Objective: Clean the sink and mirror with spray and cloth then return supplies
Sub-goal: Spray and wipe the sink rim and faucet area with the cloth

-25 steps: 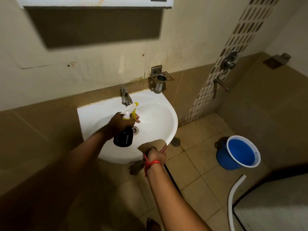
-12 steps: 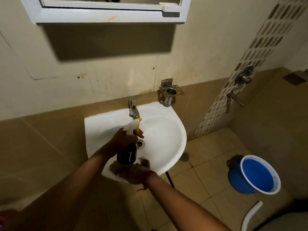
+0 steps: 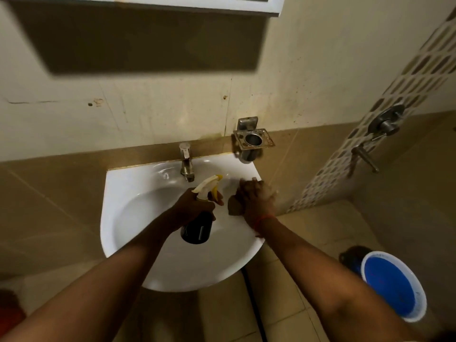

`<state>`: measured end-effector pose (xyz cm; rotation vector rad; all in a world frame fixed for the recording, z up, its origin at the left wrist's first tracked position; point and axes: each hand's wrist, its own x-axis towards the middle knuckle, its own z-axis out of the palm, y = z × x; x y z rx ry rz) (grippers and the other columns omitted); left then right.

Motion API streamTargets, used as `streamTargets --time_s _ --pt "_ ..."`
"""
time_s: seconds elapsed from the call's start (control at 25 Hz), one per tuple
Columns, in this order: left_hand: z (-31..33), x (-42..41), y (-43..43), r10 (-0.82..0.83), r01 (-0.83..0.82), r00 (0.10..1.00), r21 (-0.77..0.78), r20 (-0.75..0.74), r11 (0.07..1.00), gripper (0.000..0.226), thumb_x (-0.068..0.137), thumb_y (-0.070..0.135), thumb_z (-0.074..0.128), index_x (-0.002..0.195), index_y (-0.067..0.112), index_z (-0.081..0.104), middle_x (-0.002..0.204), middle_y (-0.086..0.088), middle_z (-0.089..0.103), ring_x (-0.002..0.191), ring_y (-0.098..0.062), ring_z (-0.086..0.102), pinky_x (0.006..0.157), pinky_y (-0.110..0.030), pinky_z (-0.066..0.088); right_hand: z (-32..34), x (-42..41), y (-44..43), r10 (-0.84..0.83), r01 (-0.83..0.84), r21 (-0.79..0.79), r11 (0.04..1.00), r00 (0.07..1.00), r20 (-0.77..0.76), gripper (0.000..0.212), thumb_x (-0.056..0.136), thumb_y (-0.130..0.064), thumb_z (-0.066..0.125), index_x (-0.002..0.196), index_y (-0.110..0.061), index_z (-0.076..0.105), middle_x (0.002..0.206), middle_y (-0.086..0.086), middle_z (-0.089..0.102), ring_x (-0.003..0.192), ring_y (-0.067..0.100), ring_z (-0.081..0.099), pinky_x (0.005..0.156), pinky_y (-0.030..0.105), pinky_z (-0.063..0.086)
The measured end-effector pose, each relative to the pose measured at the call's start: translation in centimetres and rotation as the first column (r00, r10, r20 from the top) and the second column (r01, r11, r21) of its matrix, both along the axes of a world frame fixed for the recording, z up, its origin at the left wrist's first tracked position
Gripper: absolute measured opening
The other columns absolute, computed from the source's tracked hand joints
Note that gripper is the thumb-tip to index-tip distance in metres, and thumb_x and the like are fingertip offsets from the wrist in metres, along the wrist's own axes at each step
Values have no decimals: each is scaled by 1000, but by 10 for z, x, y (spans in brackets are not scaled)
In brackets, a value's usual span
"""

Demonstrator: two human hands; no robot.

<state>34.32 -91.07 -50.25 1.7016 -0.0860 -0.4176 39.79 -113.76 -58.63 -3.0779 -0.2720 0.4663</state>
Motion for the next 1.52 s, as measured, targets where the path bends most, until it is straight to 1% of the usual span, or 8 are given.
streamTargets --time_s 0.16,0.32,0.4,0.56,0.8,1.0,1.24,1.52 --pt "0 -8 6 41 -41 999 -11 -12 999 26 85 -16 57 107 -4 65 116 -31 67 77 -29 71 66 -34 63 -5 -19 -19 -545 540 413 733 830 -117 82 101 -33 50 162 -27 -5 168 20 -8 152 48 15 120 56 29" --pt "-2 -21 11 48 -48 999 2 -3 999 28 86 -19 55 111 -8 63 112 -29 68 70 -17 72 62 -28 61 -7 -45 -38 -490 680 724 120 674 -553 112 83 -29 80 162 -17 2 153 12 46 130 36 55 103 45 51" --pt "-6 -26 10 71 -71 997 36 0 997 26 85 -18 58 108 -7 65 106 -24 70 71 -17 72 60 -24 60 -14 -52 -40 -500 717 695 -58 581 -642 121 65 -56 88 158 -12 25 142 10 58 118 31 66 88 43 60" --pt "-27 -30 7 233 -230 972 122 -12 966 15 74 10 75 88 13 72 89 -15 76 77 -33 74 75 -45 64 -47 -33 -39 -694 718 664 210 588 -416 111 59 -83 56 139 -8 47 130 15 64 117 35 63 102 51 52" --pt "-32 -18 11 354 -347 934 113 -44 931 21 74 7 73 93 16 73 94 -7 78 86 -27 75 87 -55 60 -26 -12 -22 -683 659 544 520 703 -198 84 96 -49 52 158 -5 15 159 22 31 145 43 32 118 56 30" --pt "-44 -9 33 287 -294 955 109 76 949 32 62 14 71 93 17 73 101 1 78 104 -17 71 90 -43 58 -25 60 2 -580 458 446 769 793 187 65 102 -49 40 155 -13 29 158 11 37 145 35 33 117 63 24" --pt "-57 -12 55 278 -294 954 180 109 939 35 66 3 78 90 28 74 104 5 78 101 -12 70 83 -34 57 -34 86 114 -198 29 366 930 880 433 61 94 -53 39 144 -21 49 150 11 49 146 39 35 121 67 12" --pt "-41 -10 76 328 -344 938 181 112 921 33 72 -14 72 88 15 74 99 1 78 91 -18 73 75 -28 61 -27 93 100 -70 -253 505 825 841 536 32 100 -34 53 130 -25 62 134 1 64 134 19 46 121 48 33"
